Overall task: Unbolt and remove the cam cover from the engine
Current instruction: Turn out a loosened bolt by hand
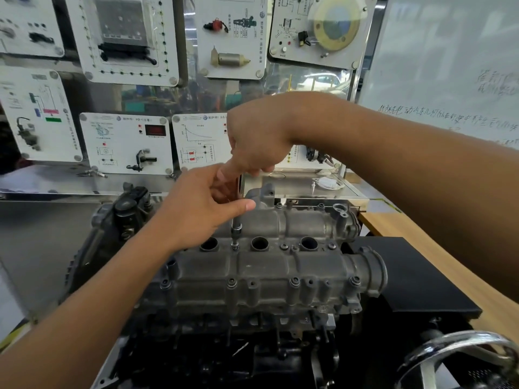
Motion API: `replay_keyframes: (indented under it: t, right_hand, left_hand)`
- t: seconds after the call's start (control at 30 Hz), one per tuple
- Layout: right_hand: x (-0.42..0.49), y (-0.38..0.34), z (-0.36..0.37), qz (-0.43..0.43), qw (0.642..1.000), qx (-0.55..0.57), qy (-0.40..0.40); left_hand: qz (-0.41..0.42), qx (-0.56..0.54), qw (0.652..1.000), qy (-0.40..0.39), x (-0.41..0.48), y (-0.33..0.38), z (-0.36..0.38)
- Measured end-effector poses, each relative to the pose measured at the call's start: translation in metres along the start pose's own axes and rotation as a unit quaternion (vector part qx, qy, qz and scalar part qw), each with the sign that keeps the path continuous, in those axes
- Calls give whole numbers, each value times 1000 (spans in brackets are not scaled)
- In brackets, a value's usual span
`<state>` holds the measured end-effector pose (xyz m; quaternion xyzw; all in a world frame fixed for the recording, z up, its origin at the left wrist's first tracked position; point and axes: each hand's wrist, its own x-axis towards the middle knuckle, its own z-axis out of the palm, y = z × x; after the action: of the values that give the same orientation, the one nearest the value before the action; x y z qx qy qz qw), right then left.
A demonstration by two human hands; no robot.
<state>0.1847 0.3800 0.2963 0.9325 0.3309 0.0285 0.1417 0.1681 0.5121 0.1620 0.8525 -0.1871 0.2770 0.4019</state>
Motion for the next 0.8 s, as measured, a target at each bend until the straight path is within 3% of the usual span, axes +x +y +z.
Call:
replay_keyframes:
  t: [0.17,0.27,0.43,0.53,0.67,0.8]
  right_hand:
    - [-5,3,-3,-30,999,-30,15]
    - [-5,4,-3,-31,999,-13,15]
    - [2,3,4,6,1000,-5,20]
    - [1,7,4,-1,998,-32,55]
    - [-3,1,1,-40,998,-41,32]
    - [-8,0,-1,-53,997,16,44]
  left_hand:
    - [13,-77,988,-133,0,1,-4]
    - [-14,-92,992,-85,2,0,-2]
    - [-15,-3,999,33,4,2,3]
    - [-23,-19,1000,-1,3,1,3]
    - [-7,-73,989,-131,0,0,-6]
    - [-30,-85,992,-84,0,5,-3]
